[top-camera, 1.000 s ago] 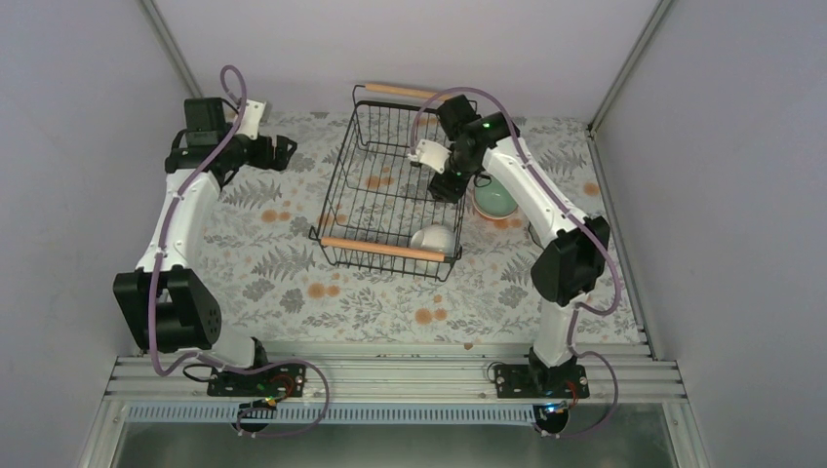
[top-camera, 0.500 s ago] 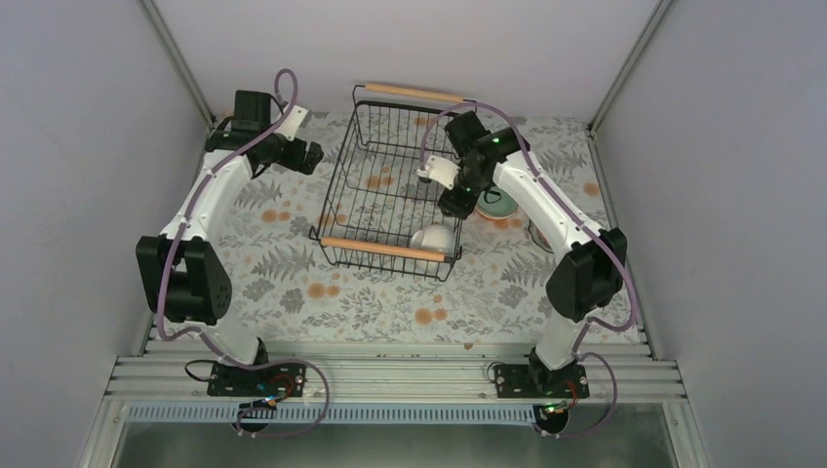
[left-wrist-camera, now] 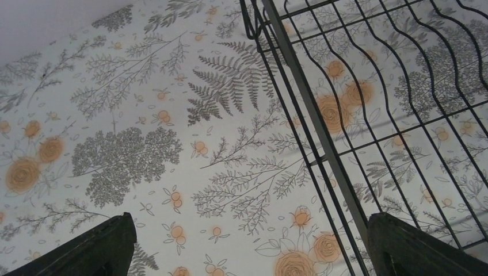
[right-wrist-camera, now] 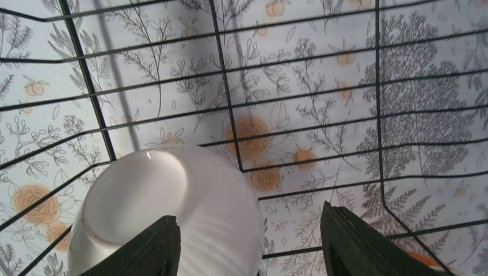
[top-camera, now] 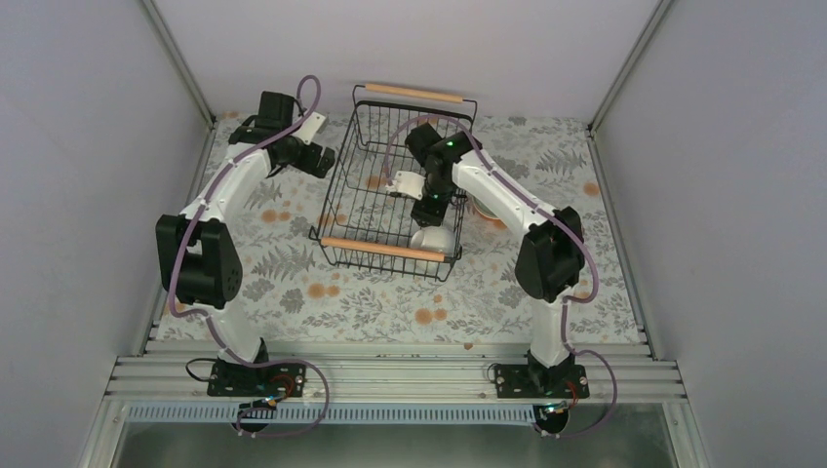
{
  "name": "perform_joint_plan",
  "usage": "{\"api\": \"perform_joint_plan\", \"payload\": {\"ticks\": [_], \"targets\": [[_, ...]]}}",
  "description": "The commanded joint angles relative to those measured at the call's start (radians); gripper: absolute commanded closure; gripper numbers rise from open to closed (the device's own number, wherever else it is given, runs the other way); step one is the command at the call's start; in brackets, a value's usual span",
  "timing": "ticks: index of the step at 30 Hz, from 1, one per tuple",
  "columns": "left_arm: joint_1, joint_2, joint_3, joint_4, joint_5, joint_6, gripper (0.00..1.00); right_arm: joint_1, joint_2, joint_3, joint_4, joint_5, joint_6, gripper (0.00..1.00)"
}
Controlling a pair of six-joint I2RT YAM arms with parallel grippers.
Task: Unload the bowls from the dish rack
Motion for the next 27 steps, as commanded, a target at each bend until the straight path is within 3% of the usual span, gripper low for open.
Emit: {"api": "perform_joint_plan", "payload": {"ticks": [1,17,27], "targets": [[-0.004,-0.004,0.013,0.006,-0.027,-0.008,0.00,0.010,0.014,0.048,-0.037,0.029,-0.042,0.40],[-0.047,0.017,-0.016,0.025,-0.093,-0.018,0.00,0.021,-0.068,-0.117,-0.039,0.037,-0.102,0.39],[-0.064,0.042,-0.012,0.023,-0.126,-0.023,0.00,0.032,-0.148,-0.132,-0.041,-0.013,-0.123,0.39]]}}
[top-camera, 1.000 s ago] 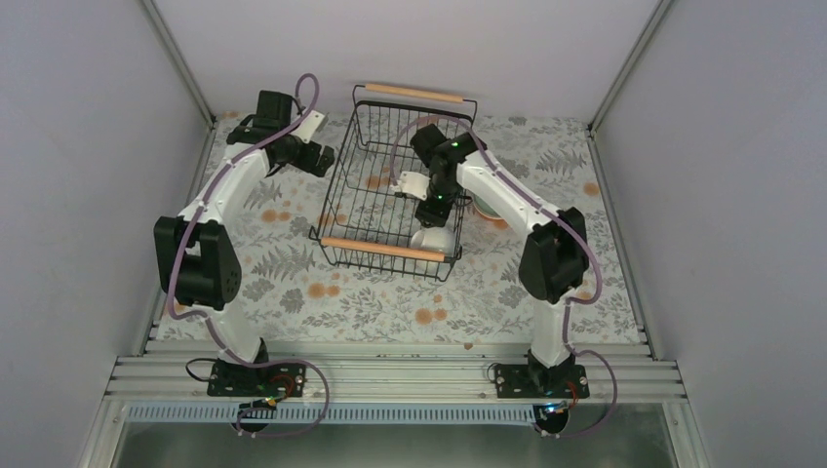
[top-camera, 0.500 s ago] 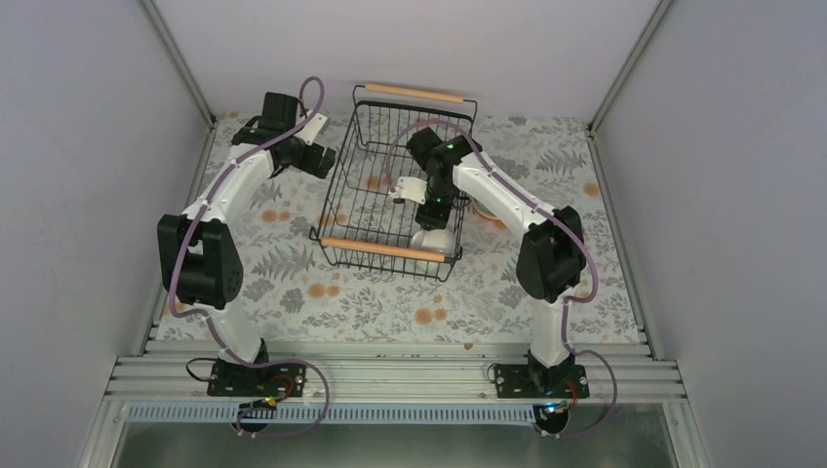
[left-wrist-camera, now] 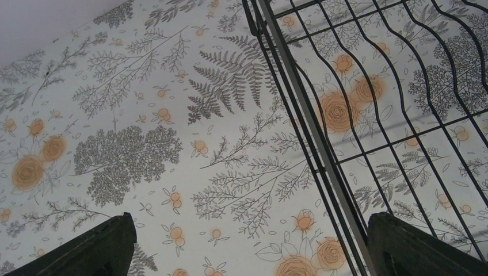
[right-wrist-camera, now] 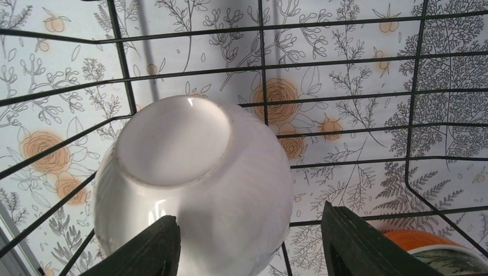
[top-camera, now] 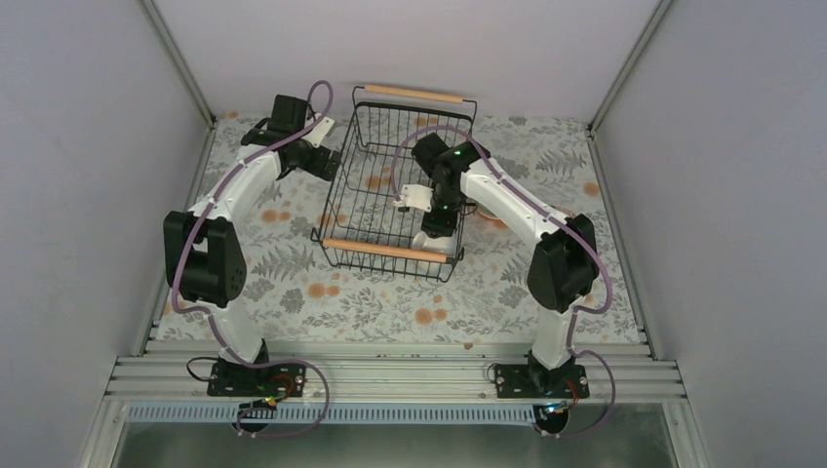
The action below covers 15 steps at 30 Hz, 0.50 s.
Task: Unload the bowls from the dish rack
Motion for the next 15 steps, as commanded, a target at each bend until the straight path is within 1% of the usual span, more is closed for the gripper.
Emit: {"api": "perform_joint_plan", "payload": {"ticks": [1,7,15], "targets": [[-0.013,0.026,-0.001,0.001,-0.033,-0.011,0.00,0.015,-0.070,-0.020,-0.031,-0.040,-0.038,0.39],[-0.035,0.034,0.004,0.003,-0.043,-0.010,0.00,0.019,-0.065,-0.055,-0.030,-0.078,-0.040,0.39],[-0.061,0.028,0.000,0.007,-0.056,-0.006,0.00,0.023,-0.009,-0.021,-0.030,-0.096,-0.048,0.39]]}}
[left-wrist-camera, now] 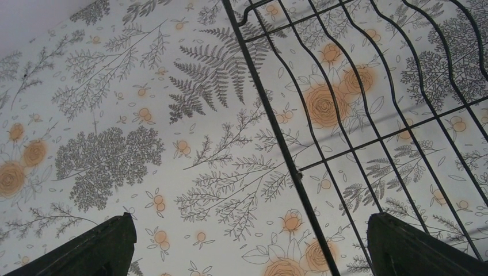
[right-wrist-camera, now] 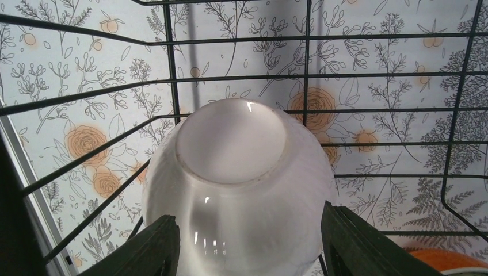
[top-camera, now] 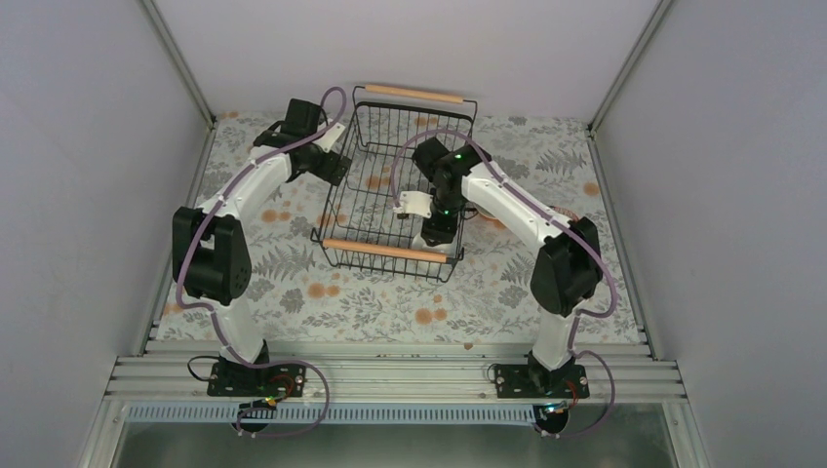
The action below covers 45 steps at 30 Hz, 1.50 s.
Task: Unload the bowls from the dish rack
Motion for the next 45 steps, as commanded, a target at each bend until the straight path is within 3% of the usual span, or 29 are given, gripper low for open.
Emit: {"api": "perform_joint_plan", "payload": {"ticks": [1,28,37,45], "targets": [[-0.010,-0.002,-0.002,0.010,-0.018,0.001,0.00,0.011,0.043,0.030,-0.009,-0.020,-0.019,0.39],[-0.025,-0.045,-0.066,0.035,-0.003,-0.003,0.00,0.001,0.245,0.192,0.009,0.083,-0.003,0.41],[-0.024,-0.051,-0.069,0.040,-0.001,-0.003,0.00,0.003,0.290,0.236,0.049,0.030,-0.002,0.42],[-0.024,-0.053,-0.069,0.041,-0.002,-0.004,0.00,0.010,0.300,0.399,0.070,-0.052,0.017,0.40]]}}
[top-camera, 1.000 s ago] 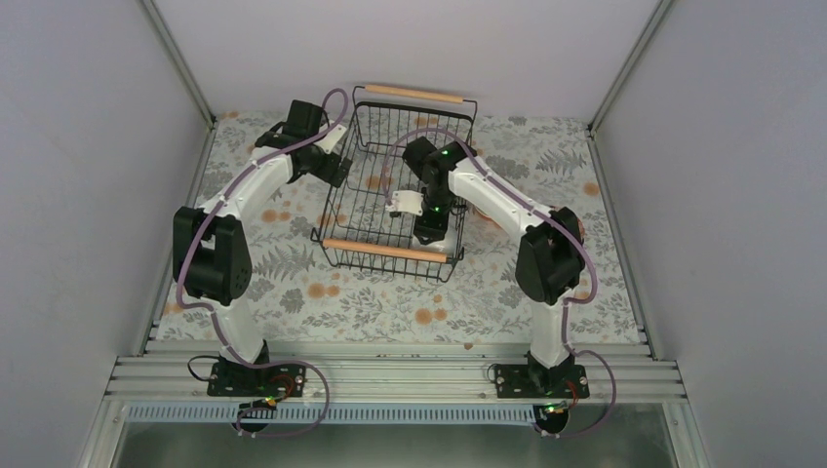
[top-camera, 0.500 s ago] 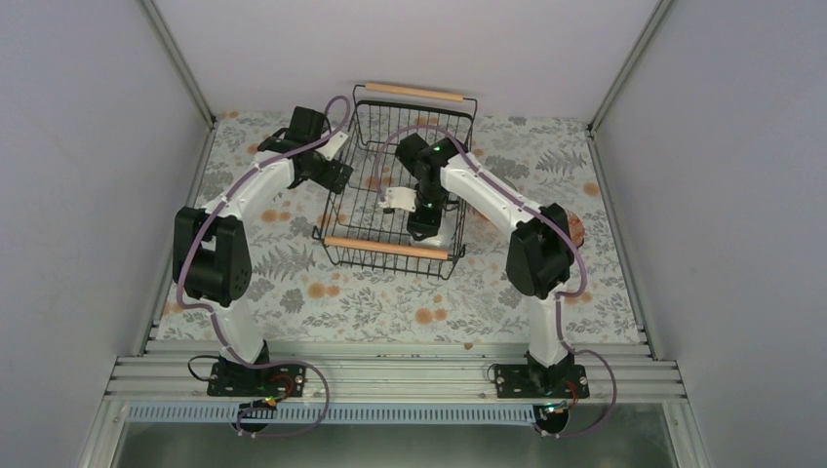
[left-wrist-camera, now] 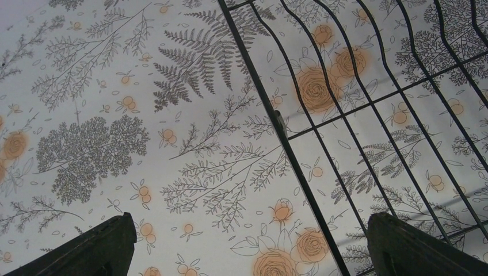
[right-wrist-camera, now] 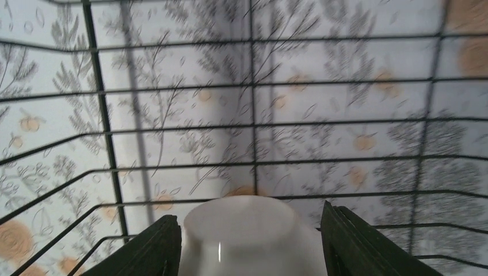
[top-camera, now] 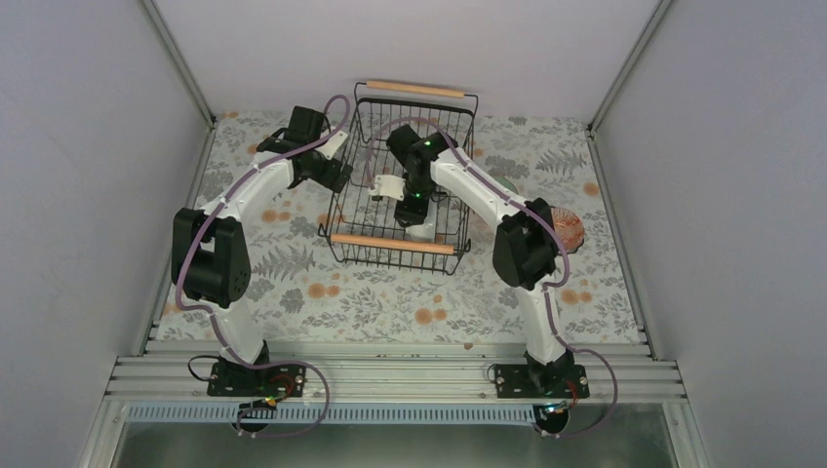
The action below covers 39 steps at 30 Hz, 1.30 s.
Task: Unload the bowls from the dish rack
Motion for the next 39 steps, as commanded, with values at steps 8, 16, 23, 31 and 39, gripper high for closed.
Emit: {"api": "perform_joint_plan", "payload": {"ticks": [8,16,23,31,39], "targets": [[-0.004,-0.039,-0.003,0.017,0.013,-0.005,0.00,0.016,-0.013,0.084,0.036,-0.017,0.028,0.41],[-0.004,-0.047,-0.010,0.018,0.018,-0.003,0.00,0.019,-0.022,0.085,0.015,-0.042,0.045,0.40],[-0.005,-0.053,-0.014,0.019,0.021,-0.004,0.00,0.028,-0.031,0.063,-0.035,-0.136,0.046,0.40],[-0.005,-0.051,-0.014,0.018,0.020,-0.002,0.00,0.072,-0.085,-0.055,-0.036,-0.176,-0.018,0.41],[-0.008,-0.054,-0.016,0.018,0.020,-0.002,0.00,0.106,-0.004,-0.020,-0.034,-0.124,-0.007,0.44]]}}
